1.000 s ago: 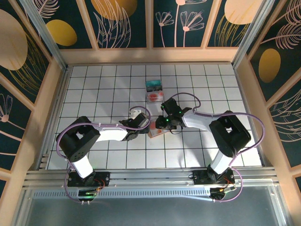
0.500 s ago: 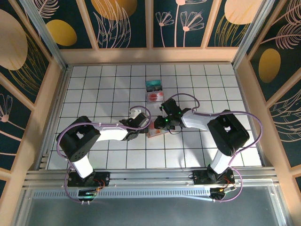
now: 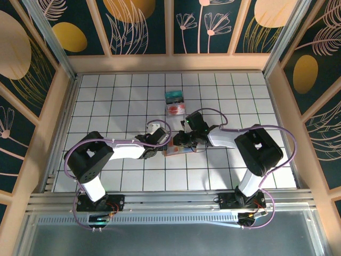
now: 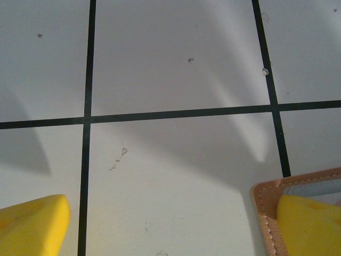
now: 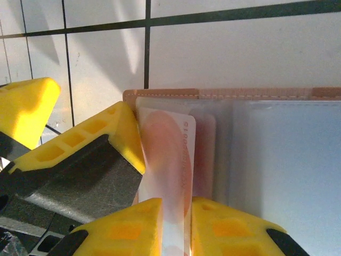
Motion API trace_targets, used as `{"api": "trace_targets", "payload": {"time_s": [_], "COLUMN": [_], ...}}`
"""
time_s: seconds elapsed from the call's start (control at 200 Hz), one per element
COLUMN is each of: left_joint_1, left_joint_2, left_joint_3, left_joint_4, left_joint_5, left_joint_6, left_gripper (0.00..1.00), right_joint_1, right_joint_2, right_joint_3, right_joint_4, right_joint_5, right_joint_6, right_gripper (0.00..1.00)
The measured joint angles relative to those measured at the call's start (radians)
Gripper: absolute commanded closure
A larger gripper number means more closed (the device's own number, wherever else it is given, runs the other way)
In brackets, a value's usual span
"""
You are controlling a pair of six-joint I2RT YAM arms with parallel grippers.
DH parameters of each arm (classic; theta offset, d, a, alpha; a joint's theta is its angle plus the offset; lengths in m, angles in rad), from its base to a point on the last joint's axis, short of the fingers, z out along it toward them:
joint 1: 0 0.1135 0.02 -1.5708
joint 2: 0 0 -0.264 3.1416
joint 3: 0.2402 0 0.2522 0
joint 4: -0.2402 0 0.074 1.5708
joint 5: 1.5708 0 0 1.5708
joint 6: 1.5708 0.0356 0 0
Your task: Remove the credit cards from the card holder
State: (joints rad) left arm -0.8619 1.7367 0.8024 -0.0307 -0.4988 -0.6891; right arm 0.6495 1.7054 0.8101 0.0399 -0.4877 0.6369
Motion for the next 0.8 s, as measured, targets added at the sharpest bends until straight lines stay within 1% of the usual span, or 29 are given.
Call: {"api": "trace_targets", "payload": {"time_s": [0.335, 0.52, 0.801], "left_joint_1": [0.000, 0.000, 0.000], "left_joint_2": [-0.008, -0.051, -0.104], "left_joint_3": [0.003, 0.006, 0.016], "left_joint_4": [-0.021, -0.076, -0.106], "left_joint_5": [-0.003, -0.003, -0.004], "left_joint_6": [0.000, 0.000, -0.012], "left_gripper": [0.01, 0.01, 0.01], "right_joint_1": [-0.017, -0.022, -0.029], "right_joint_2": [0.026, 0.036, 0.039], "right_joint_3": [-0.037, -0.042, -0.058], "right_joint_4": [0.108, 0.146, 0.172], "right_joint_5": [-0.061, -0.081, -0.090], "right_joint_6": [0.054, 0.074, 0.085], "right_gripper": [0.82, 0.82, 0.82]}}
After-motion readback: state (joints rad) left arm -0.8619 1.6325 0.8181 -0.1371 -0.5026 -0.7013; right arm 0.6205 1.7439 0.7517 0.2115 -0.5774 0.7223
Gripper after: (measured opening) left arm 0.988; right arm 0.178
